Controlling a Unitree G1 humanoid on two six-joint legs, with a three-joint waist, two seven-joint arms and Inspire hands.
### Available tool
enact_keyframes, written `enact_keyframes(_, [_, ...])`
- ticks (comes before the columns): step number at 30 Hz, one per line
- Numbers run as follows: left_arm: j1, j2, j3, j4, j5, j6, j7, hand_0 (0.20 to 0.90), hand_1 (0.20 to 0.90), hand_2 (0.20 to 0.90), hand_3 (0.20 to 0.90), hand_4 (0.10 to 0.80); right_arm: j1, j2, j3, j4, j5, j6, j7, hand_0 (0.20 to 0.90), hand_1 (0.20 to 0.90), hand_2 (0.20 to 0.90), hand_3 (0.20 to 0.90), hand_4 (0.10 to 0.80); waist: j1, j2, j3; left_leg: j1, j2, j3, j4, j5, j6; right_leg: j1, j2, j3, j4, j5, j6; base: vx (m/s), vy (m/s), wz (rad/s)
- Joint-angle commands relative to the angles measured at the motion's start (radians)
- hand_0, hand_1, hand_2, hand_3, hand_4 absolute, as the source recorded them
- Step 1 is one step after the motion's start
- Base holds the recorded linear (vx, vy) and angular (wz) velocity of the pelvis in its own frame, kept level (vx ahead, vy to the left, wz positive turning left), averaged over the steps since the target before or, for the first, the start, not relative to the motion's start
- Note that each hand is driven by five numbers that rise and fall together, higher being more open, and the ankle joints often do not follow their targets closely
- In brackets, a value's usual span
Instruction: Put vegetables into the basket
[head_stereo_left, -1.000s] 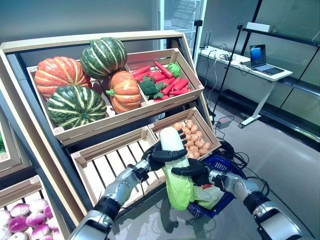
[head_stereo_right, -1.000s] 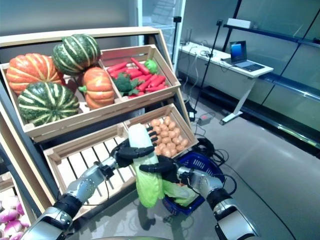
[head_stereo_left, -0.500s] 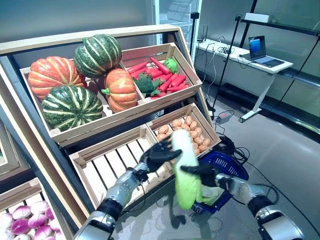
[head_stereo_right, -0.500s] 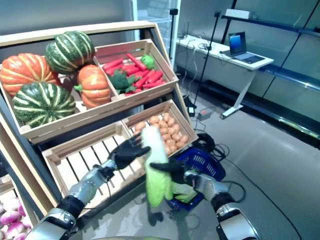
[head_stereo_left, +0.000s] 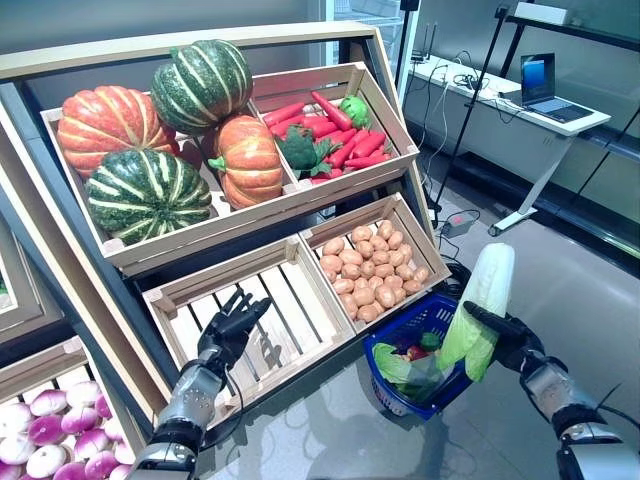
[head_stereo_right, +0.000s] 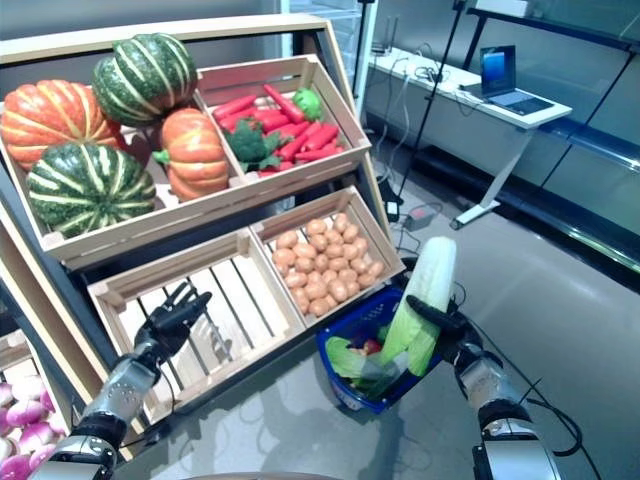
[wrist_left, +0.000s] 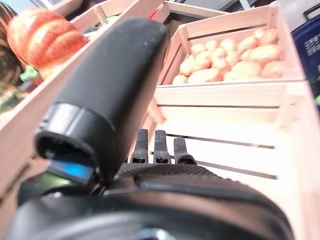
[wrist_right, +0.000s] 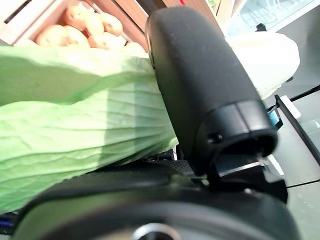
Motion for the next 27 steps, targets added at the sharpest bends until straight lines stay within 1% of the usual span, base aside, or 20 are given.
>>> enact_keyframes(1, [-0.120, 0.012, -0.032, -0.058, 0.014, -0.106, -0.061, 0.900, 0.900, 0.900, 0.900, 0.800, -0.112, -0.040, -0.058, -0.079, 0.075, -0.134, -0.026, 0.300, 0.300, 0.300, 0.300, 0.400, 0.019, 0.015, 0.003, 0.021, -0.010, -0.020, 0.002, -0.062, 0.014, 0.004, 0.005, -0.016, 0.043, -0.028, -0.062, 0.027, -0.026, 0.05])
enact_keyframes(2, [-0.118, 0.013, -0.035, -0.066, 0.031, -0.121, -0.058, 0.900, 0.900, 0.900, 0.900, 0.800, -0.110, -0.039, -0.059, -0.079, 0.076, -0.133, -0.033, 0.300, 0.300, 0.300, 0.300, 0.400, 0.020, 0.016, 0.006, 0.021, -0.010, -0.020, 0.002, -0.062, 0.013, 0.003, 0.005, -0.017, 0.044, -0.029, -0.062, 0.000, 0.000, 0.00])
enact_keyframes(4, [-0.123, 0.016, -0.056, -0.102, 0.084, -0.177, -0.044, 0.900, 0.900, 0.900, 0.900, 0.800, -0.116, -0.034, -0.055, -0.075, 0.080, -0.130, -0.067, 0.300, 0.300, 0.300, 0.300, 0.400, 0.026, 0.019, 0.022, 0.011, -0.009, -0.023, 0.002, -0.056, 0.011, -0.013, 0.003, -0.015, 0.057, -0.034, -0.063, -0.038, -0.018, 0.00])
enact_keyframes(6, [-0.153, 0.022, -0.082, -0.138, 0.101, -0.232, -0.014, 0.900, 0.900, 0.900, 0.900, 0.800, -0.149, -0.034, -0.038, -0.069, 0.095, -0.140, -0.119, 0.300, 0.300, 0.300, 0.300, 0.400, 0.033, 0.022, 0.056, -0.022, -0.006, -0.030, 0.012, -0.049, 0.007, -0.050, -0.003, -0.013, 0.081, -0.039, -0.066, -0.316, -0.054, 0.02])
enact_keyframes(7, [-0.201, 0.037, -0.099, -0.161, 0.117, -0.284, 0.010, 0.900, 0.900, 0.900, 0.900, 0.800, -0.205, -0.044, -0.029, -0.051, 0.114, -0.143, -0.170, 0.300, 0.300, 0.300, 0.300, 0.400, 0.040, 0.027, 0.103, -0.074, -0.003, -0.040, 0.035, -0.043, 0.003, -0.103, -0.009, -0.009, 0.117, -0.049, -0.071, -0.484, -0.068, 0.05])
enact_keyframes(8, [-0.224, 0.043, -0.106, -0.170, 0.118, -0.303, 0.017, 0.900, 0.900, 0.900, 0.900, 0.800, -0.228, -0.049, -0.026, -0.040, 0.124, -0.150, -0.181, 0.300, 0.300, 0.300, 0.300, 0.400, 0.042, 0.030, 0.130, -0.099, -0.003, -0.048, 0.049, -0.040, 0.002, -0.127, -0.012, -0.009, 0.133, -0.050, -0.073, -0.666, -0.064, 0.04])
enact_keyframes(9, [-0.290, 0.058, -0.118, -0.188, 0.114, -0.339, 0.027, 0.900, 0.900, 0.900, 0.900, 0.800, -0.303, -0.073, -0.027, -0.006, 0.159, -0.157, -0.213, 0.300, 0.300, 0.300, 0.300, 0.400, 0.047, 0.040, 0.200, -0.179, -0.005, -0.071, 0.098, -0.039, 0.000, -0.201, -0.022, -0.009, 0.185, -0.056, -0.077, -0.513, -0.031, 0.02])
enact_keyframes(10, [-0.307, 0.062, -0.124, -0.191, 0.111, -0.349, 0.031, 0.900, 0.900, 0.900, 0.900, 0.800, -0.322, -0.080, -0.027, 0.001, 0.171, -0.159, -0.220, 0.300, 0.300, 0.300, 0.300, 0.400, 0.047, 0.043, 0.220, -0.202, -0.007, -0.076, 0.111, -0.039, -0.001, -0.221, -0.025, -0.008, 0.198, -0.056, -0.079, -0.617, -0.017, 0.07])
enact_keyframes(11, [-0.355, 0.075, -0.142, -0.206, 0.112, -0.382, 0.042, 0.900, 0.900, 0.900, 0.900, 0.800, -0.381, -0.098, -0.030, 0.025, 0.219, -0.165, -0.252, 0.300, 0.300, 0.300, 0.300, 0.400, 0.049, 0.053, 0.285, -0.286, -0.010, -0.095, 0.181, -0.044, -0.005, -0.301, -0.041, -0.004, 0.265, -0.060, -0.082, -0.374, 0.001, 0.07])
enact_keyframes(13, [-0.375, 0.078, -0.150, -0.212, 0.109, -0.394, 0.046, 0.900, 0.900, 0.900, 0.900, 0.800, -0.409, -0.106, -0.028, 0.038, 0.237, -0.164, -0.271, 0.300, 0.300, 0.300, 0.300, 0.400, 0.048, 0.057, 0.306, -0.329, -0.011, -0.102, 0.222, -0.050, -0.005, -0.345, -0.051, -0.001, 0.307, -0.065, -0.083, -0.283, 0.019, 0.09])
enact_keyframes(14, [-0.393, 0.082, -0.168, -0.252, 0.101, -0.415, 0.073, 0.900, 0.900, 0.900, 0.900, 0.800, -0.462, -0.124, -0.022, 0.064, 0.278, -0.170, -0.302, 0.300, 0.300, 0.300, 0.300, 0.400, 0.048, 0.071, 0.353, -0.424, -0.008, -0.108, 0.307, -0.065, -0.006, -0.451, -0.078, 0.008, 0.418, -0.086, -0.090, -0.220, 0.035, 0.09])
enact_keyframes(15, [-0.395, 0.080, -0.170, -0.268, 0.098, -0.416, 0.084, 0.900, 0.900, 0.900, 0.900, 0.800, -0.472, -0.128, -0.021, 0.069, 0.288, -0.174, -0.308, 0.300, 0.300, 0.300, 0.300, 0.400, 0.050, 0.073, 0.360, -0.449, -0.008, -0.111, 0.334, -0.077, -0.007, -0.477, -0.088, 0.011, 0.451, -0.101, -0.089, -0.246, 0.040, -0.02])
enact_keyframes(16, [-0.393, 0.080, -0.175, -0.304, 0.092, -0.419, 0.116, 0.900, 0.900, 0.900, 0.900, 0.800, -0.490, -0.137, -0.022, 0.074, 0.310, -0.180, -0.328, 0.300, 0.300, 0.300, 0.300, 0.400, 0.052, 0.078, 0.371, -0.498, -0.010, -0.108, 0.379, -0.095, -0.004, -0.531, -0.105, 0.013, 0.511, -0.124, -0.093, -0.144, 0.006, -0.05])
enact_keyframes(18, [-0.389, 0.080, -0.178, -0.363, 0.081, -0.428, 0.149, 0.900, 0.900, 0.900, 0.900, 0.800, -0.514, -0.145, -0.024, 0.079, 0.341, -0.205, -0.330, 0.300, 0.300, 0.300, 0.300, 0.400, 0.059, 0.086, 0.403, -0.568, -0.018, -0.118, 0.439, -0.114, 0.005, -0.606, -0.131, 0.020, 0.589, -0.144, -0.094, -0.158, -0.003, 0.00])
enact_keyframes(20, [-0.375, 0.079, -0.177, -0.405, 0.077, -0.434, 0.172, 0.900, 0.900, 0.900, 0.900, 0.800, -0.529, -0.149, -0.026, 0.077, 0.365, -0.217, -0.333, 0.300, 0.300, 0.300, 0.300, 0.400, 0.062, 0.091, 0.406, -0.612, -0.023, -0.118, 0.474, -0.129, 0.014, -0.659, -0.141, 0.029, 0.642, -0.161, -0.096, -0.091, 0.003, 0.13])
enact_keyframes(21, [-0.366, 0.079, -0.182, -0.429, 0.078, -0.443, 0.181, 0.900, 0.900, 0.900, 0.900, 0.800, -0.539, -0.154, -0.028, 0.079, 0.384, -0.225, -0.325, 0.300, 0.300, 0.300, 0.300, 0.400, 0.068, 0.095, 0.407, -0.647, -0.027, -0.129, 0.502, -0.140, 0.018, -0.695, -0.153, 0.031, 0.680, -0.171, -0.095, -0.087, 0.000, 0.15])
enact_keyframes(23, [-0.360, 0.080, -0.185, -0.457, 0.080, -0.444, 0.192, 0.900, 0.900, 0.900, 0.900, 0.800, -0.555, -0.165, -0.025, 0.078, 0.401, -0.225, -0.317, 0.300, 0.300, 0.300, 0.300, 0.400, 0.071, 0.099, 0.407, -0.689, -0.028, -0.132, 0.540, -0.156, 0.021, -0.737, -0.166, 0.035, 0.724, -0.186, -0.096, -0.056, -0.004, 0.12])
enact_keyframes(24, [-0.358, 0.082, -0.190, -0.475, 0.074, -0.447, 0.198, 0.900, 0.900, 0.900, 0.900, 0.800, -0.569, -0.177, -0.023, 0.082, 0.409, -0.221, -0.315, 0.300, 0.300, 0.300, 0.300, 0.400, 0.074, 0.102, 0.407, -0.718, -0.027, -0.133, 0.566, -0.166, 0.024, -0.771, -0.176, 0.041, 0.761, -0.198, -0.098, 0.035, -0.009, 0.16])
enact_keyframes(25, [-0.355, 0.083, -0.193, -0.487, 0.075, -0.447, 0.203, 0.900, 0.900, 0.900, 0.900, 0.800, -0.576, -0.184, -0.022, 0.081, 0.411, -0.218, -0.318, 0.300, 0.300, 0.300, 0.300, 0.400, 0.075, 0.103, 0.407, -0.723, -0.027, -0.140, 0.587, -0.193, 0.019, -0.776, -0.179, 0.052, 0.788, -0.224, -0.089, 0.020, -0.011, 0.18])
enact_keyframes(27, [-0.347, 0.098, -0.200, -0.525, 0.078, -0.451, 0.217, 0.900, 0.900, 0.900, 0.900, 0.800, -0.596, -0.210, -0.020, 0.081, 0.429, -0.221, -0.321, 0.300, 0.300, 0.300, 0.300, 0.400, 0.077, 0.109, 0.407, -0.776, -0.022, -0.138, 0.634, -0.211, 0.023, -0.831, -0.190, 0.058, 0.844, -0.241, -0.094, -0.015, -0.022, 0.13])
